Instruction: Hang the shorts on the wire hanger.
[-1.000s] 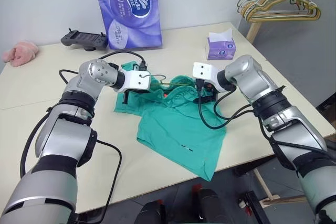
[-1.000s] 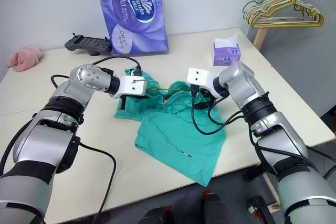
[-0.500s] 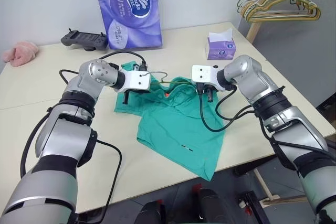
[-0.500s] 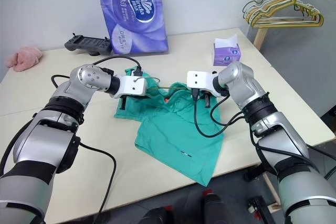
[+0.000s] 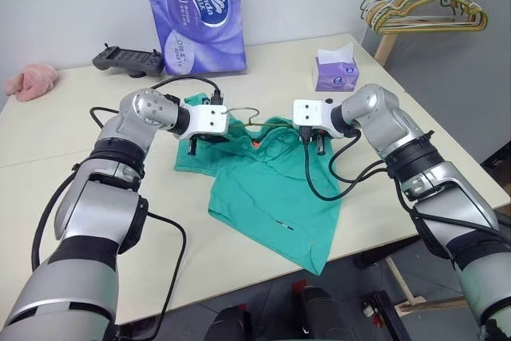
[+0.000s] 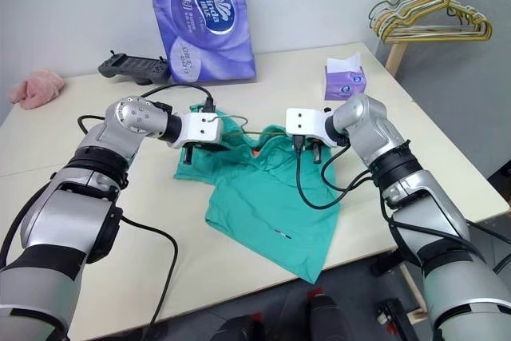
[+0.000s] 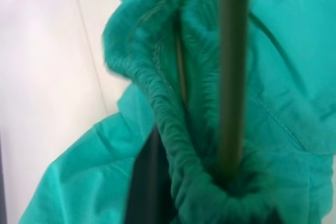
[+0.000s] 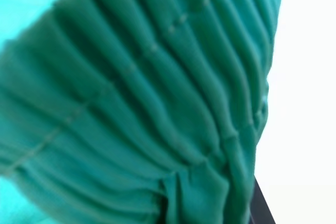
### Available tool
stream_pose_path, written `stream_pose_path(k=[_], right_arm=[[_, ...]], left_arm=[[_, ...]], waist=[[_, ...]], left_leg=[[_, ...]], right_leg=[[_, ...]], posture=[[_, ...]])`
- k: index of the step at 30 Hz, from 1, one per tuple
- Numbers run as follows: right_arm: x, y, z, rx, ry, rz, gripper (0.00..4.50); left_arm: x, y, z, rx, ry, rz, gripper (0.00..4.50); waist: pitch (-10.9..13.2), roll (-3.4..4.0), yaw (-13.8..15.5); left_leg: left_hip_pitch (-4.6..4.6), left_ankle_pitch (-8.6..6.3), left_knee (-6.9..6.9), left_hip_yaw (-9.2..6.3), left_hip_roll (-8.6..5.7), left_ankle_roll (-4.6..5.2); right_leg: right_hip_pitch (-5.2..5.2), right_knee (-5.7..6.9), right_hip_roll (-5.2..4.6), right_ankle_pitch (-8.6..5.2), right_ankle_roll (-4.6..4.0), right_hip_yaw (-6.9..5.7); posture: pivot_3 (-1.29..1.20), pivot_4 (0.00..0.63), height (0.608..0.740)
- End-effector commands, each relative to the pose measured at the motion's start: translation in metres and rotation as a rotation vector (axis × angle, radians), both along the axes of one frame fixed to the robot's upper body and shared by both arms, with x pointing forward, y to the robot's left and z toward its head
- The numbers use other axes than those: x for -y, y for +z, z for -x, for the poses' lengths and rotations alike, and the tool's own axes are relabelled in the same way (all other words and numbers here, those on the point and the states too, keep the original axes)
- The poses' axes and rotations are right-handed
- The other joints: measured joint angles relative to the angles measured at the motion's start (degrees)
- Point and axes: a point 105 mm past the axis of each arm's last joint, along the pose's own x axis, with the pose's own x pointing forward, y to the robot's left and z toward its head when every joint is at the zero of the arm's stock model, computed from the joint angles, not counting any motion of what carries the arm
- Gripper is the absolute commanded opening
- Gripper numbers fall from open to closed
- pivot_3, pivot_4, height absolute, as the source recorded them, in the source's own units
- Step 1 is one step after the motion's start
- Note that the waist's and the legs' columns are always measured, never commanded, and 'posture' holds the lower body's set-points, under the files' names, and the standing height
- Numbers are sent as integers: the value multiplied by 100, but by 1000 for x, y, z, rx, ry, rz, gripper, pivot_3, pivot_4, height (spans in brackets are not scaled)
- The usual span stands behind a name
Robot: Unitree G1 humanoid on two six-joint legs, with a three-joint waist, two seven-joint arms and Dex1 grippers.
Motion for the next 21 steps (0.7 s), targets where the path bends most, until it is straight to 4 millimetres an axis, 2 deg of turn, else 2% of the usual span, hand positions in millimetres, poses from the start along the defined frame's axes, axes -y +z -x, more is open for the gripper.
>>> stream_pose_path(k=[1, 6, 9, 13, 17, 21], right_arm=[[10, 14, -5, 41, -35, -3, 0], [16, 14, -6, 36, -53, -6, 0], [25, 12, -6, 29, -75, -4, 0], [35, 8, -4, 3, -102, -13, 0], [57, 1, 0, -15, -151, -7, 0], [75, -4, 13, -45, -187, -28, 0]], left_arm=[[7, 29, -3, 69, -23, 49, 1970], [1, 30, 1, 40, -22, 41, 3452], [-6, 41, 4, 35, -22, 55, 4323], [-15, 54, 7, 33, -5, 69, 4432], [-26, 66, 7, 64, 29, 89, 4432], [-23, 56, 21, -12, -28, 158, 4432]], waist=[[0, 0, 2], [0, 0, -10], [0, 0, -18], [0, 0, -14], [0, 0, -8], [0, 0, 15]], left_leg=[[0, 0, 0, 0, 0, 0], [0, 0, 0, 0, 0, 0], [0, 0, -1, 1, 0, 0], [-1, 0, 0, -1, 0, 0], [0, 0, 0, -1, 0, 0], [-1, 0, 2, -1, 0, 0]], right_leg=[[0, 0, 0, 0, 0, -1], [0, 0, 0, 0, 0, 0], [0, 0, 0, 0, 0, 0], [0, 0, 0, 0, 0, -1], [1, 0, 0, 0, 0, 0], [3, 0, -1, 0, 0, 0]], posture=[[-110, 107, 740], [-114, 109, 740], [-116, 111, 740], [-115, 112, 740], [-106, 110, 740], [-106, 114, 740]])
